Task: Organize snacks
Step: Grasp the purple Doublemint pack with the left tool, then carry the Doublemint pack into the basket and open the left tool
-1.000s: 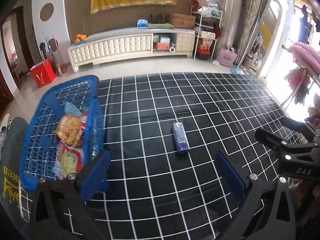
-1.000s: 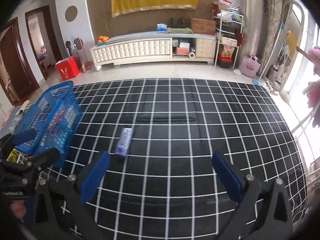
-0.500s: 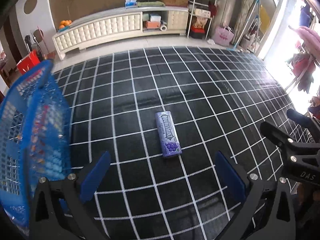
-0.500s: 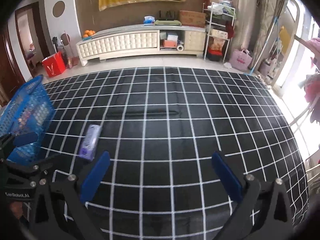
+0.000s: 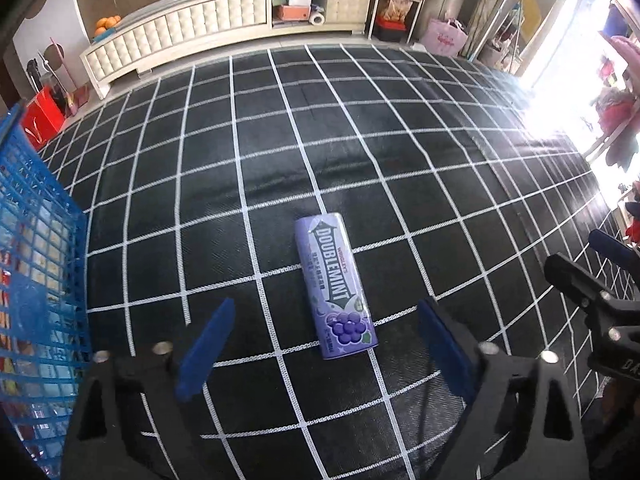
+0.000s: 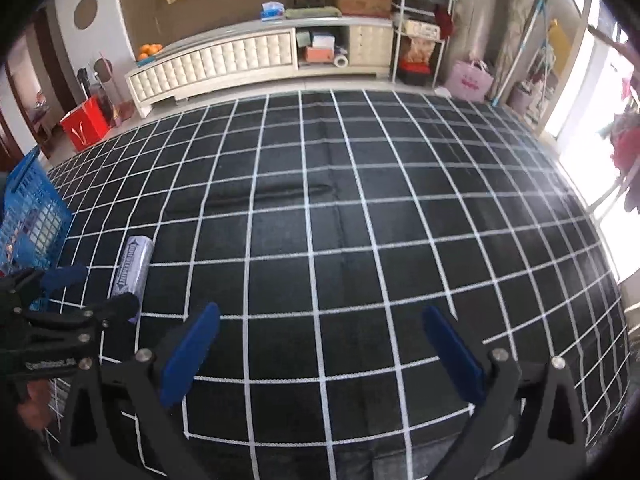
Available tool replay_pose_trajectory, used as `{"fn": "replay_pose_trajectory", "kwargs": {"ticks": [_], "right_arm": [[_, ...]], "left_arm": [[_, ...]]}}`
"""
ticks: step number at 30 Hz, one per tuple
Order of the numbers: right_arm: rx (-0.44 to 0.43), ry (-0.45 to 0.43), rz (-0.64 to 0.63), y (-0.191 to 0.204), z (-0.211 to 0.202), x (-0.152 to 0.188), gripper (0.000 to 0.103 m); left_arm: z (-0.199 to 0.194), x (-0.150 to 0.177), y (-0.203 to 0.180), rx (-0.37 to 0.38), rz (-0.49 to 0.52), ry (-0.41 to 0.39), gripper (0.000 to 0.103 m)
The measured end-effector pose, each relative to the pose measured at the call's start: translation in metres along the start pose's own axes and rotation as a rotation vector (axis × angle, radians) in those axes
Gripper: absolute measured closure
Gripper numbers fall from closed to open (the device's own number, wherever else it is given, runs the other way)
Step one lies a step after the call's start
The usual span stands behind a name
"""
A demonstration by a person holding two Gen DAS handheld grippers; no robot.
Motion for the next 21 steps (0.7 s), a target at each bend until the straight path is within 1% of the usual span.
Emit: {"fn": "replay_pose_trajectory", "kwargs": {"ticks": [3, 6, 8, 9, 11, 12, 15, 18, 21], "right_arm": [[0.015, 0.012, 0.01, -0.004, 0.0, 0.001, 0.0], [0.018, 0.008, 0.021, -0.005, -0.002, 0.0, 0.0], [0.022, 0.005, 0.022, -0.005, -0.002, -0.001, 0.0], [0.022, 0.002, 0.022, -0.005, -0.003, 0.0, 0.0], [0.018, -0.008, 0.021, -0.004, -0.005, -0.002, 0.0], [0.017, -0.011, 0.019, -0.003, -0.005, -0.003, 0.0], [0.019, -0.011, 0.019, -0.002, -0.004, -0.003, 0.0], [0.014, -0.013, 0.016, -0.001, -0.003, -0.003, 0.0], [0.036, -0.016, -0.002, -0.002, -0.004, -0.001, 0.0]], "left_arm": [[0.008, 0.004, 0.0, 0.023, -0.015, 0.024, 0.028], [0.014, 0.007, 0.003, 0.013, -0.017, 0.033, 0.037], [0.016, 0.009, 0.006, 0.005, -0.012, 0.03, 0.047], [0.016, 0.009, 0.008, 0.0, -0.019, 0.022, 0.057], [0.016, 0.009, 0.011, 0.003, -0.039, 0.017, 0.063], [0.015, 0.009, 0.011, 0.006, -0.034, 0.016, 0.072], [0.012, 0.009, 0.01, 0.004, -0.007, 0.02, 0.074], [0.006, 0.01, 0.01, 0.008, -0.018, 0.021, 0.074], [-0.007, 0.009, 0.005, 0.025, -0.026, 0.016, 0.074]]}}
Point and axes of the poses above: each gripper's, at about its wrist camera, not at the fingertips, and z roughly the way its jaws point, y to its left, x to its underside, the point moved 7 cm from there along z, roughly the way its jaws point, and after that the axes turned 12 degrees about -y, right-handed, at the moved point
